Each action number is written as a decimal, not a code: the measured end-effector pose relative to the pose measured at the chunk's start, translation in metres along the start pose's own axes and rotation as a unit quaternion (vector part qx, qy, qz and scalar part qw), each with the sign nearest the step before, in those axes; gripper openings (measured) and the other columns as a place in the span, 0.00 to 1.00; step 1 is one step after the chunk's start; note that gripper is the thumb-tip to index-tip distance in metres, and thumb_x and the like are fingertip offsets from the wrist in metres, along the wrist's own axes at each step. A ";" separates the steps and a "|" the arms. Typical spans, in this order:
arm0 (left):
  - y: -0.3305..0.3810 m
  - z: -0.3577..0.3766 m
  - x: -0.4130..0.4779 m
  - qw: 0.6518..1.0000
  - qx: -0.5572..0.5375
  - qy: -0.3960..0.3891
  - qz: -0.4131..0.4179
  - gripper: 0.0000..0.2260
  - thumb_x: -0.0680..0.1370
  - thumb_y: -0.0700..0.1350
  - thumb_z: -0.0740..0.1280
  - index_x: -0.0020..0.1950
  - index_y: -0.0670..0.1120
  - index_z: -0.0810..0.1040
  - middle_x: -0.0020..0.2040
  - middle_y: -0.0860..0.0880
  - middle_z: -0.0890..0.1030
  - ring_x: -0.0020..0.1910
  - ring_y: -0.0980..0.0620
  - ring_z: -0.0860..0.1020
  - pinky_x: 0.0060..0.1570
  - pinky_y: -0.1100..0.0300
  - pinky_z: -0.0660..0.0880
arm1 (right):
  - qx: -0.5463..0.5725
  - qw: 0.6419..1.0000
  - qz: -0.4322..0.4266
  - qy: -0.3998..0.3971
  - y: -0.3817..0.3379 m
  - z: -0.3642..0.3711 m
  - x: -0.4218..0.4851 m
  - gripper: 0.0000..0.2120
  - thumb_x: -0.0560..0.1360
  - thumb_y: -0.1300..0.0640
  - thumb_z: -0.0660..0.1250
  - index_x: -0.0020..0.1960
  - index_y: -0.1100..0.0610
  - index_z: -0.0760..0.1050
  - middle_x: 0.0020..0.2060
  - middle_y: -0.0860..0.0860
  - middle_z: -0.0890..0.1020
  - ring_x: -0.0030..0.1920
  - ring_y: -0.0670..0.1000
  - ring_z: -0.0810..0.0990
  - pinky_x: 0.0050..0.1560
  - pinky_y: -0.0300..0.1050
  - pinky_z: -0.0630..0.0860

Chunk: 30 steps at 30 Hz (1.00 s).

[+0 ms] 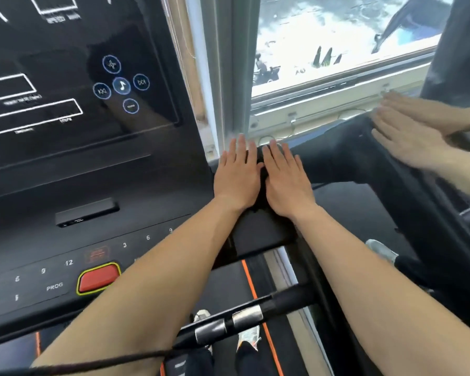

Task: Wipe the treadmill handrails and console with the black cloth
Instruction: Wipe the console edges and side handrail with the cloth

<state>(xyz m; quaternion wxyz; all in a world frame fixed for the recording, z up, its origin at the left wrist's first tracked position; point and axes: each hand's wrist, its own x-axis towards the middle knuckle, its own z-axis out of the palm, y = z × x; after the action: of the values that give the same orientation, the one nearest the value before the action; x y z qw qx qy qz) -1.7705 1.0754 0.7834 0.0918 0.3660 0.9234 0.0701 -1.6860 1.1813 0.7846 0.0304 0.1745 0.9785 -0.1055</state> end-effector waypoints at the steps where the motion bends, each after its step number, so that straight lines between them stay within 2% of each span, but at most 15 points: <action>1: -0.003 -0.002 0.013 1.000 -0.005 0.008 -0.010 0.25 0.85 0.52 0.46 0.81 0.45 0.47 0.82 0.42 0.45 0.80 0.43 0.43 0.78 0.47 0.44 | 0.006 1.000 0.002 -0.003 0.001 -0.001 0.015 0.32 0.80 0.60 0.53 0.81 0.56 0.46 0.81 0.53 0.46 0.81 0.56 0.43 0.79 0.57 0.46; 4: -0.008 -0.005 0.039 0.999 -0.014 0.019 -0.030 0.24 0.85 0.50 0.48 0.81 0.46 0.50 0.82 0.42 0.48 0.80 0.43 0.46 0.78 0.47 0.46 | 0.019 1.000 0.015 -0.008 0.002 -0.001 0.048 0.31 0.80 0.58 0.52 0.81 0.53 0.46 0.81 0.52 0.47 0.81 0.55 0.44 0.79 0.57 0.48; 7: -0.008 -0.004 0.034 0.998 -0.035 0.019 -0.050 0.25 0.85 0.53 0.46 0.81 0.45 0.50 0.82 0.43 0.47 0.80 0.44 0.46 0.78 0.48 0.46 | 0.017 1.000 0.012 -0.010 -0.001 -0.002 0.043 0.31 0.80 0.58 0.52 0.81 0.54 0.46 0.81 0.52 0.47 0.80 0.56 0.43 0.79 0.56 0.47; 12: 0.007 0.002 -0.041 1.000 -0.005 -0.008 0.009 0.28 0.84 0.53 0.47 0.81 0.44 0.43 0.81 0.43 0.40 0.80 0.45 0.41 0.78 0.49 0.44 | -0.016 1.000 -0.015 -0.009 -0.002 0.006 -0.052 0.33 0.78 0.58 0.54 0.81 0.59 0.50 0.81 0.55 0.51 0.81 0.57 0.48 0.78 0.58 0.51; 15: 0.016 0.010 -0.076 0.999 0.043 -0.022 0.021 0.29 0.84 0.54 0.46 0.80 0.43 0.41 0.81 0.43 0.39 0.80 0.45 0.40 0.78 0.48 0.44 | -0.026 0.999 -0.032 -0.026 0.001 0.014 -0.089 0.32 0.77 0.53 0.48 0.80 0.60 0.54 0.80 0.55 0.54 0.80 0.57 0.51 0.78 0.59 0.55; 18: 0.011 0.006 -0.047 0.999 0.023 -0.022 0.014 0.28 0.85 0.54 0.45 0.81 0.45 0.40 0.81 0.44 0.38 0.80 0.44 0.38 0.78 0.46 0.43 | -0.020 0.999 -0.029 -0.026 0.004 0.007 -0.060 0.31 0.79 0.50 0.44 0.81 0.58 0.52 0.81 0.54 0.53 0.80 0.56 0.50 0.78 0.59 0.54; 22: -0.004 0.000 0.023 0.999 -0.018 -0.005 -0.031 0.26 0.85 0.53 0.44 0.81 0.50 0.42 0.81 0.44 0.39 0.80 0.43 0.38 0.78 0.45 0.42 | 0.011 1.000 0.012 -0.024 0.002 0.000 0.015 0.30 0.82 0.53 0.50 0.81 0.55 0.46 0.81 0.53 0.47 0.80 0.57 0.45 0.79 0.59 0.49; 25: -0.010 -0.001 0.049 0.998 -0.027 -0.009 -0.061 0.25 0.85 0.53 0.44 0.81 0.52 0.43 0.81 0.45 0.40 0.80 0.44 0.39 0.78 0.47 0.41 | 0.040 0.998 0.027 -0.041 0.004 -0.003 0.048 0.29 0.83 0.54 0.49 0.82 0.52 0.45 0.81 0.51 0.45 0.80 0.57 0.42 0.79 0.58 0.48; 28: -0.006 -0.003 0.037 0.997 -0.041 -0.023 -0.056 0.25 0.84 0.55 0.43 0.81 0.55 0.43 0.82 0.45 0.41 0.80 0.44 0.41 0.78 0.46 0.42 | 0.013 0.998 0.003 -0.060 0.009 -0.007 0.035 0.30 0.83 0.54 0.49 0.82 0.53 0.42 0.81 0.54 0.43 0.80 0.58 0.40 0.79 0.55 0.44; 30: 0.002 0.001 0.009 0.999 -0.029 -0.018 -0.019 0.24 0.84 0.56 0.44 0.81 0.57 0.44 0.82 0.46 0.43 0.80 0.43 0.42 0.78 0.45 0.43 | -0.028 0.998 -0.015 -0.051 0.011 -0.004 0.003 0.30 0.82 0.54 0.50 0.81 0.56 0.43 0.81 0.58 0.44 0.80 0.61 0.43 0.79 0.55 0.47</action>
<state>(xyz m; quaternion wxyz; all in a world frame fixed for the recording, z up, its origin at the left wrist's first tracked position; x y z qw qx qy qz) -1.7753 1.0829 0.7818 0.1201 0.3472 0.9259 0.0886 -1.6855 1.1929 0.7861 0.0840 0.1534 0.9807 -0.0871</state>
